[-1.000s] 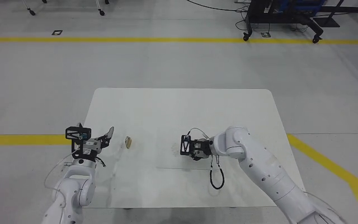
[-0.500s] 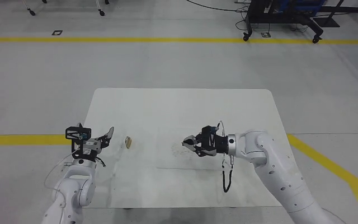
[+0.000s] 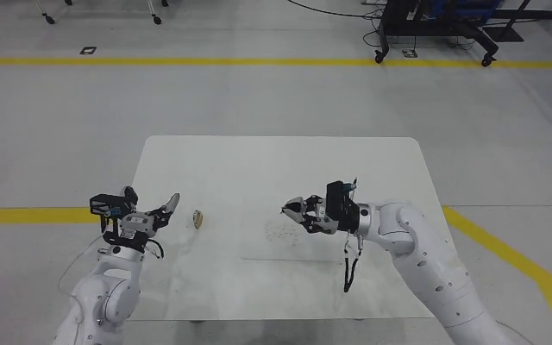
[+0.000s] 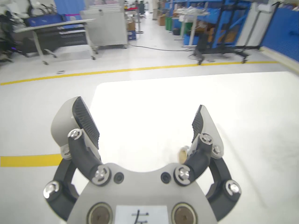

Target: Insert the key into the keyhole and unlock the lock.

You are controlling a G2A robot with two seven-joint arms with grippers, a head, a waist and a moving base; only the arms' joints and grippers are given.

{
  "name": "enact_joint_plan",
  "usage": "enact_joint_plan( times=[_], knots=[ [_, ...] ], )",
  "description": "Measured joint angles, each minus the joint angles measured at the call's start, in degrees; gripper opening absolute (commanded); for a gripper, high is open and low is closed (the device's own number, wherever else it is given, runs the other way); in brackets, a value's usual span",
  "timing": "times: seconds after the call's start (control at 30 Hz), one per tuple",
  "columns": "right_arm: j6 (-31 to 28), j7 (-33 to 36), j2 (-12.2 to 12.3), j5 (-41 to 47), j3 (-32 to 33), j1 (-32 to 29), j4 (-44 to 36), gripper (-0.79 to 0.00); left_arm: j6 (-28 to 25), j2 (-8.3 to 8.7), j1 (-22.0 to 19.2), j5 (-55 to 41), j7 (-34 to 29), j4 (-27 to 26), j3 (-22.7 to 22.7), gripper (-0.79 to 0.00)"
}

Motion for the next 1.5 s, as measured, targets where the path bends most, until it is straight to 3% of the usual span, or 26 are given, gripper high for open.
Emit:
enact_joint_plan(
  times=[0.17, 0.27, 0.37, 0.53, 0.6, 0.7, 0.77, 0.83, 0.9, 0.97, 1.03, 1.13, 1.23, 1.4, 1.5],
  knots=[
    [-0.4, -8.3, -1.2, 8.0, -7.9, 6.1, 6.5, -0.785, -22.5, 1.15, -3.7, -24.3, -17.0, 1.6, 1.9, 0.0],
    [-0.4, -11.3, -1.3, 10.7, -11.6, 9.0, 8.0, -0.785, -28.1, 1.97, -7.8, -42.5, -32.3, 4.3, 5.0, 0.0],
    [-0.4, -11.5, -1.2, 10.7, -12.0, 9.3, 8.1, -0.785, -27.2, 2.0, -7.7, -52.2, -40.1, 4.3, 5.0, 0.0],
    [-0.4, -11.4, -1.2, 10.6, -11.9, 9.3, 8.1, -0.785, -27.2, 1.98, -7.6, -44.2, -32.4, 4.3, 4.9, 0.0],
    [-0.4, -11.4, -1.2, 10.6, -11.9, 9.3, 8.1, -0.785, -27.2, 1.97, -7.6, -42.9, -32.0, 4.2, 5.0, 0.0],
    [-0.4, -11.4, -1.2, 10.6, -11.9, 9.3, 8.1, -0.785, -27.9, 1.74, -7.5, -48.1, -31.8, 4.4, 8.0, 0.0],
    [-0.3, -11.8, -1.3, 11.9, -12.1, 8.7, 9.0, -0.785, -29.2, 1.91, -9.1, -57.6, -34.7, 7.1, 10.0, 0.0],
    [-0.2, -11.9, -1.5, 17.6, -12.7, 8.2, 12.2, -0.785, -29.1, 2.22, -12.0, -70.0, -40.3, 11.3, 12.0, -0.003],
    [-0.4, -11.4, -1.9, 24.6, -14.2, 8.3, 14.5, -0.785, -27.3, 2.55, -15.5, -82.5, -47.6, 15.2, 13.4, -0.074],
    [-0.4, -10.5, -2.4, 32.8, -16.1, 8.8, 15.6, -0.785, -22.8, 2.83, -20.2, -96.8, -58.2, 19.7, 14.7, -0.071],
    [-0.4, -8.9, -2.7, 39.4, -18.0, 9.3, 16.1, -0.785, -16.7, 2.84, -24.8, -107.7, -69.1, 24.0, 16.5, -0.018],
    [-0.4, -4.0, -3.3, 48.0, -21.0, 10.7, 17.8, -0.785, -6.7, 2.39, -30.8, -119.0, -80.5, 29.0, 19.0, -0.08],
    [-0.4, 1.9, -4.0, 55.4, -23.5, 12.8, 19.2, -0.785, -4.6, 1.99, -35.4, -119.7, -82.6, 33.7, 20.2, -0.215],
    [-0.4, 7.7, -5.1, 62.7, -25.5, 15.0, 21.0, -0.785, -10.3, 1.35, -39.2, -105.6, -76.9, 36.0, 23.0, -0.397],
    [-0.1, 9.1, -5.8, 65.6, -26.1, 15.6, 23.3, -0.785, -15.3, 0.99, -39.7, -100.1, -71.9, 36.0, 24.2, -0.388]
  ],
)
